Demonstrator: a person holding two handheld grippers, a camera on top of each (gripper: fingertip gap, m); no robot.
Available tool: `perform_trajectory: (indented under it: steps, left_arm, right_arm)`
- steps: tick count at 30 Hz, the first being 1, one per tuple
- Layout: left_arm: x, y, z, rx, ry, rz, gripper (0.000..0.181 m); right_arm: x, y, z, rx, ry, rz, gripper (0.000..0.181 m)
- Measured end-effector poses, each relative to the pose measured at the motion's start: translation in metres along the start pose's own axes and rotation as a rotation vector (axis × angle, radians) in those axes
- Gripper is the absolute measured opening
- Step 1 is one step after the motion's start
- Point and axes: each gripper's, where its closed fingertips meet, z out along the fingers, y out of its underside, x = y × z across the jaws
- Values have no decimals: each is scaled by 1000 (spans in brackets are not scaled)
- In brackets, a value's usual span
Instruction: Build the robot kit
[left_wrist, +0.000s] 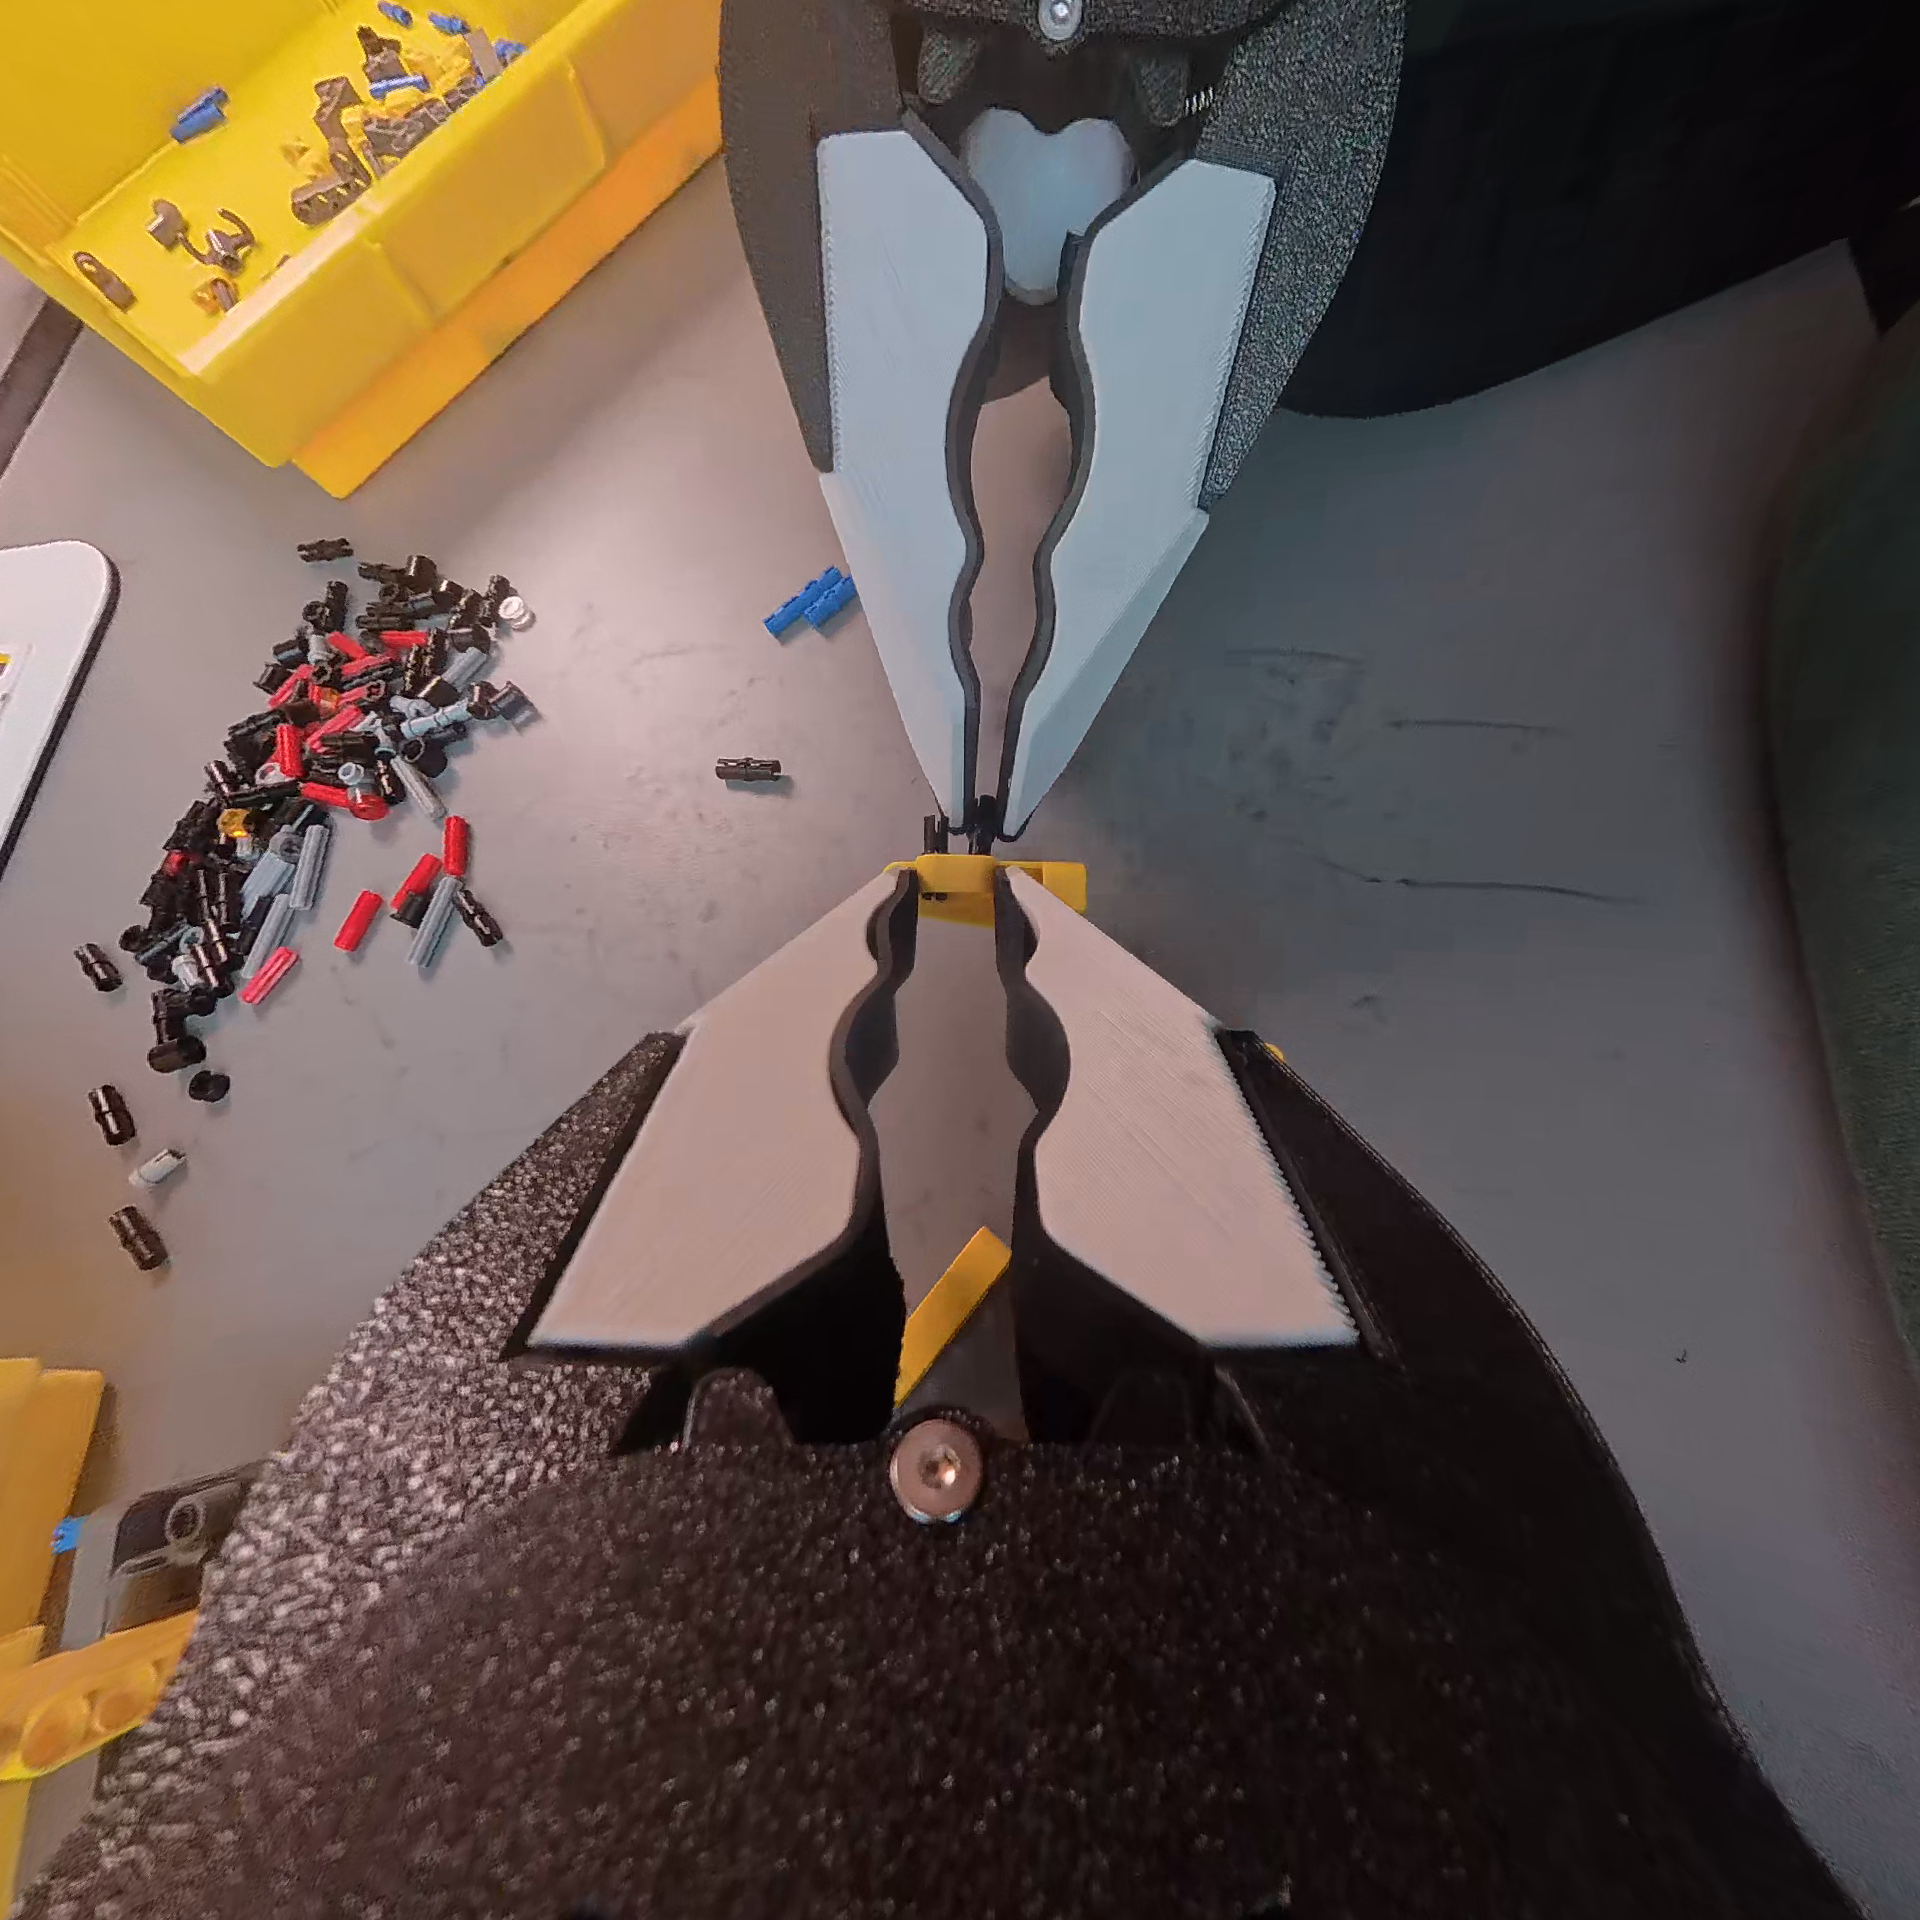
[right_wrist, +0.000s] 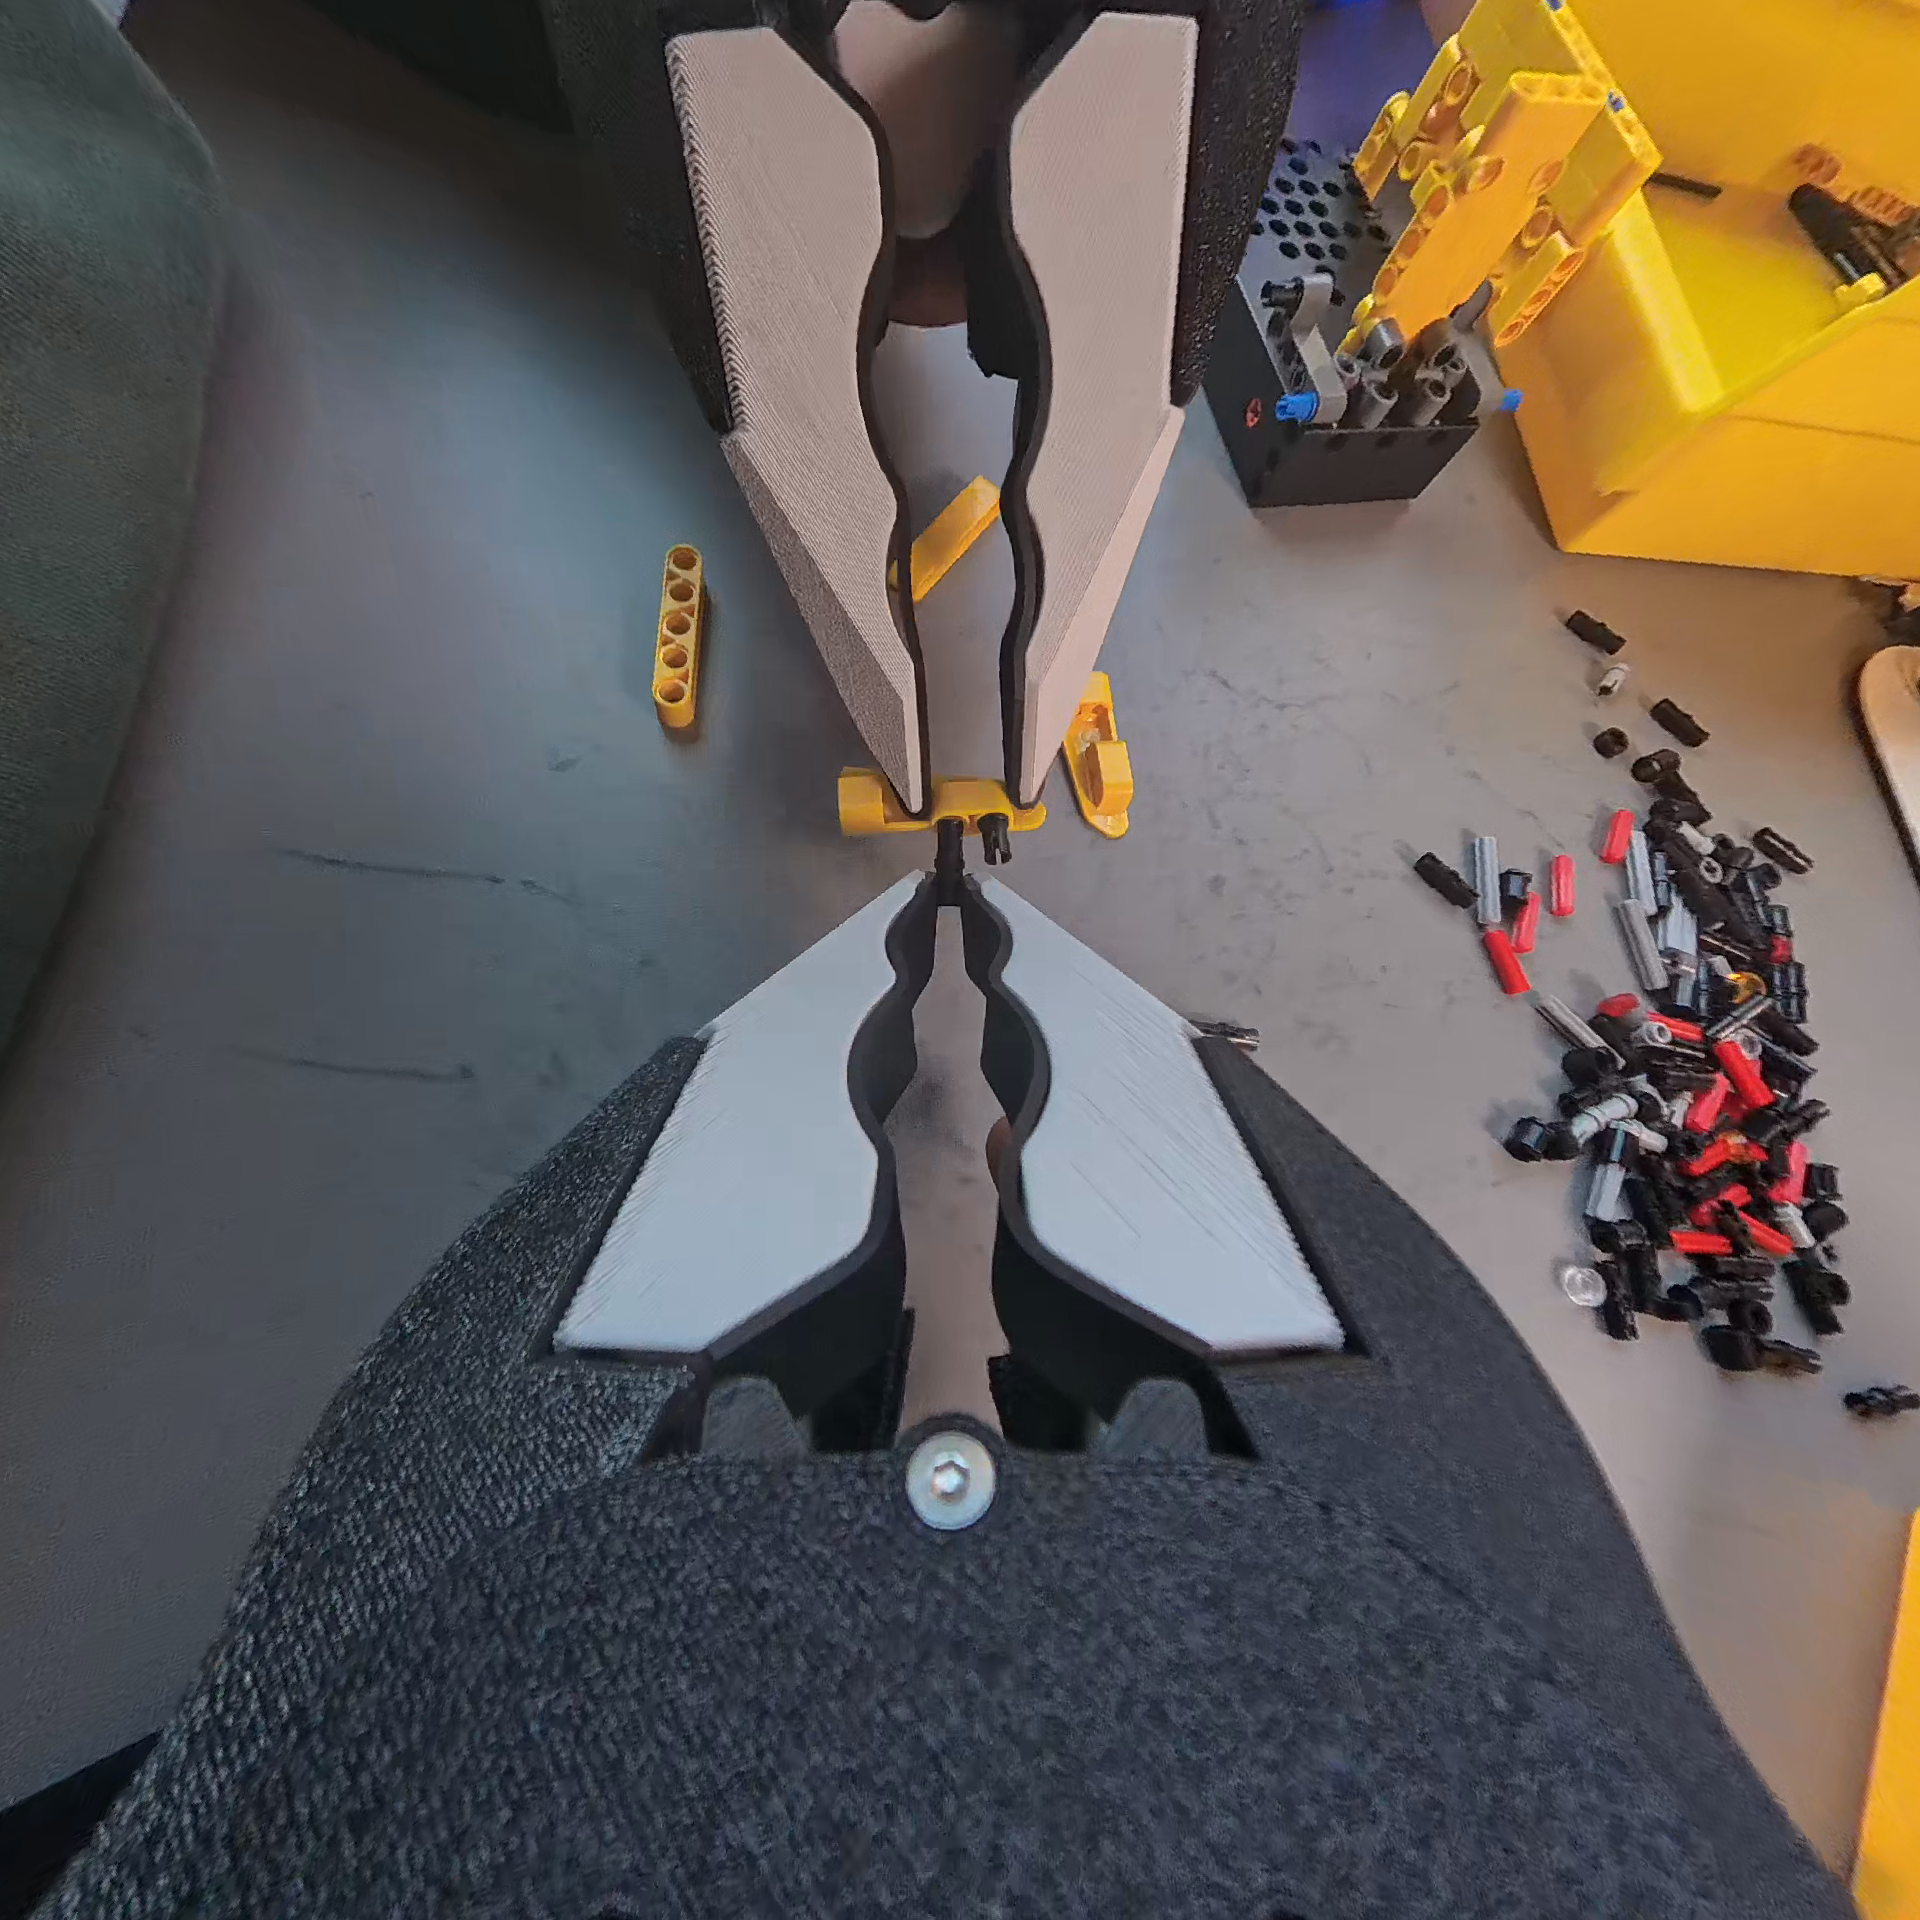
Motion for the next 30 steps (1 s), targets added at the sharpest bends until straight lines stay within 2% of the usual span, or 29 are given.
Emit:
perform_trajectory:
  steps: [6, 13, 22, 26, 30]
  left_arm:
    - [3, 11, 9, -99, -4, 6, 13]
    - [4, 15, 11, -145, 50, -106, 12]
    - [5, 17, 11, -139, 98, -219, 13]
    - [6, 18, 10, -133, 107, -243, 13]
    - [6, 18, 11, -135, 100, -235, 13]
  right_arm:
    - [-2, 10, 8, -74, -1, -29, 4]
    - [-3, 11, 10, -168, -35, -88, 4]
    - [-4, 12, 12, -327, -264, -75, 3]
    - [-5, 10, 11, -317, -357, 10, 3]
    - [-7, 10, 13, -286, -371, 58, 3]
